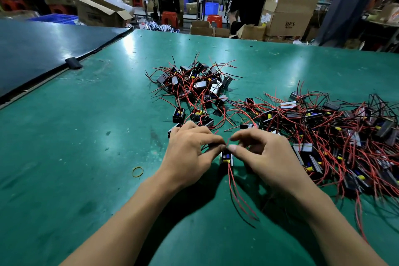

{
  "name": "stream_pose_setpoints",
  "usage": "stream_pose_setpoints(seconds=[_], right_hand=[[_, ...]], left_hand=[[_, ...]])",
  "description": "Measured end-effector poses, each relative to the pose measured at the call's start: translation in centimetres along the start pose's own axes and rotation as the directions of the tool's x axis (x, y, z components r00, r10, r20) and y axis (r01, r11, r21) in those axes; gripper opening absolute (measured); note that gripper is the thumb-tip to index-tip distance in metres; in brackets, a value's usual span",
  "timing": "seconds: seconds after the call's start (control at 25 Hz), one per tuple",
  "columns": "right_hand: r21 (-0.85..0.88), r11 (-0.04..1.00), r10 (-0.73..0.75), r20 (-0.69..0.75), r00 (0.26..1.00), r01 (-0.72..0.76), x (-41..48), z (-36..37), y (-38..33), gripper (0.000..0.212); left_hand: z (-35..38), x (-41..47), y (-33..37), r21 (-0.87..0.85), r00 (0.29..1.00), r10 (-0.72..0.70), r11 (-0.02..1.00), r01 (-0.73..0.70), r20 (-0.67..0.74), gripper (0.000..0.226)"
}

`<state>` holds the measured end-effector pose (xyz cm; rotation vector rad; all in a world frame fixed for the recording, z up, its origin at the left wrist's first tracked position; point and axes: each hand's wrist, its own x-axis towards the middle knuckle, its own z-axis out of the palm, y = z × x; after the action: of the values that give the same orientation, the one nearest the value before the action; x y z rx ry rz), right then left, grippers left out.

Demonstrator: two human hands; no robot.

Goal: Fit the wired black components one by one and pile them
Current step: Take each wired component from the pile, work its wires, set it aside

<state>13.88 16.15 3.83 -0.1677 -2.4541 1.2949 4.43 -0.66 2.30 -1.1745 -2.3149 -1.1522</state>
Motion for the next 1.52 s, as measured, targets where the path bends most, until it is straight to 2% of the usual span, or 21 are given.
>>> stream_pose_setpoints(seconds=[0.08, 0.12, 0.2, 0.28, 0.36, 0.44, 0.48, 0.52, 0.56, 0.6, 0.64, 0.68, 0.72, 0.76, 0.84, 0.96, 1.04, 1.12, 1.24, 1.36, 1.52], right_hand=[[-0.245, 0.928, -0.293, -0.021, 0.956, 0.279, 0.0, 0.3, 0.8, 0.018], [-0.312, 0.882, -0.374, -0.009, 0.927, 0.353, 0.2, 0.4, 1.1, 0.018], [-0.37, 0.83, -0.443, 0.015, 0.896, 0.416, 0.1, 0.5, 1.6, 0.013], [-0.334, 0.857, -0.42, -0.008, 0.908, 0.393, 0.0, 0.4, 1.5, 0.007], [-0.218, 0.946, -0.255, -0.041, 0.966, 0.24, -0.1, 0.8, 0.8, 0.003], [0.003, 0.999, 0.043, -0.037, 0.998, -0.043, 0.0, 1.5, 0.3, 0.018], [0.203, 0.957, 0.21, 0.001, 0.978, -0.206, 0.2, 1.8, 0.0, 0.024], [0.409, 0.845, 0.344, 0.076, 0.936, -0.344, 0.2, 1.9, -0.3, 0.025], [0.518, 0.746, 0.411, 0.138, 0.901, -0.42, 0.3, 1.8, -0.5, 0.022], [0.538, 0.728, 0.411, 0.155, 0.898, -0.426, 0.2, 1.6, -0.5, 0.02], [0.453, 0.817, 0.34, 0.118, 0.933, -0.356, 0.1, 1.5, -0.3, 0.017], [0.264, 0.943, 0.201, 0.038, 0.979, -0.204, 0.0, 1.3, -0.1, 0.013], [0.019, 1.0, 0.009, -0.044, 0.999, -0.008, -0.1, 1.1, 0.2, 0.005], [-0.186, 0.967, -0.189, -0.08, 0.979, 0.172, -0.1, 1.0, 0.6, 0.007], [-0.358, 0.848, -0.426, -0.018, 0.905, 0.392, 0.0, 0.9, 1.3, 0.018], [-0.385, 0.811, -0.478, -0.003, 0.878, 0.44, 0.0, 1.0, 1.7, 0.013], [-0.28, 0.899, -0.366, -0.058, 0.929, 0.336, -0.1, 1.2, 1.2, 0.005], [-0.055, 0.996, -0.068, -0.058, 0.996, 0.065, 0.0, 1.5, 0.8, 0.009], [0.185, 0.959, 0.204, 0.084, 0.975, -0.217, 0.1, 1.1, 0.6, 0.014], [0.377, 0.879, 0.254, 0.144, 0.956, -0.29, 0.3, 0.5, 0.3, 0.018], [0.237, 0.933, 0.305, -0.112, 0.946, -0.273, 0.9, 1.0, 1.5, 0.013]], left_hand=[[0.0, 0.1, -0.2, -0.024, 0.999, -0.02, 0.999, 0.021, 0.03, 0.016], [-0.1, 0.1, -0.2, -0.033, 0.999, -0.019, 0.999, 0.02, 0.049, 0.017], [-0.1, 0.1, -0.1, -0.054, 0.997, -0.012, 0.998, 0.016, 0.071, 0.018], [-0.2, 0.0, -0.1, -0.065, 0.998, -0.014, 0.998, 0.017, 0.055, 0.017], [-0.3, 0.0, 0.0, -0.01, 1.0, 0.005, 1.0, -0.005, 0.02, 0.014], [-0.3, -0.1, 0.2, 0.08, 0.997, 0.072, 0.994, -0.072, -0.001, 0.011], [-0.2, -0.1, 0.3, 0.112, 0.994, 0.108, 0.988, -0.107, -0.004, 0.01], [-0.2, -0.2, 0.4, 0.133, 0.991, 0.135, 0.982, -0.134, -0.004, 0.009], [-0.2, -0.2, 0.4, 0.149, 0.989, 0.15, 0.978, -0.147, -0.007, 0.009], [-0.2, -0.1, 0.4, 0.155, 0.989, 0.148, 0.977, -0.144, -0.012, 0.009], [-0.2, -0.1, 0.3, 0.147, 0.992, 0.129, 0.981, -0.125, -0.019, 0.008], [-0.3, 0.0, 0.2, 0.126, 0.995, 0.099, 0.987, -0.096, -0.021, 0.009], [-0.3, 0.0, 0.1, 0.102, 0.998, 0.069, 0.992, -0.067, -0.014, 0.01], [-0.3, 0.0, 0.0, 0.083, 0.999, 0.046, 0.995, -0.046, 0.004, 0.012], [-0.4, 0.1, -0.1, 0.056, 0.999, 0.018, 0.998, -0.02, 0.043, 0.017], [-0.3, 0.1, -0.3, 0.026, 0.998, 0.002, 1.0, -0.003, 0.059, 0.019], [-0.3, 0.1, -0.2, 0.009, 0.999, -0.002, 1.0, 0.002, 0.052, 0.018], [-0.3, 0.0, 0.0, 0.013, 0.999, 0.005, 1.0, -0.006, 0.044, 0.016], [-0.3, 0.0, 0.3, 0.032, 0.997, 0.052, 0.998, -0.053, 0.05, 0.011], [-0.8, 0.3, 0.2, -0.083, 1.0, 0.028, 0.996, -0.027, 0.015, 0.016], [-1.2, 1.1, 0.2, -0.225, 0.974, -0.225, 0.95, 0.215, -0.021, 0.02]])
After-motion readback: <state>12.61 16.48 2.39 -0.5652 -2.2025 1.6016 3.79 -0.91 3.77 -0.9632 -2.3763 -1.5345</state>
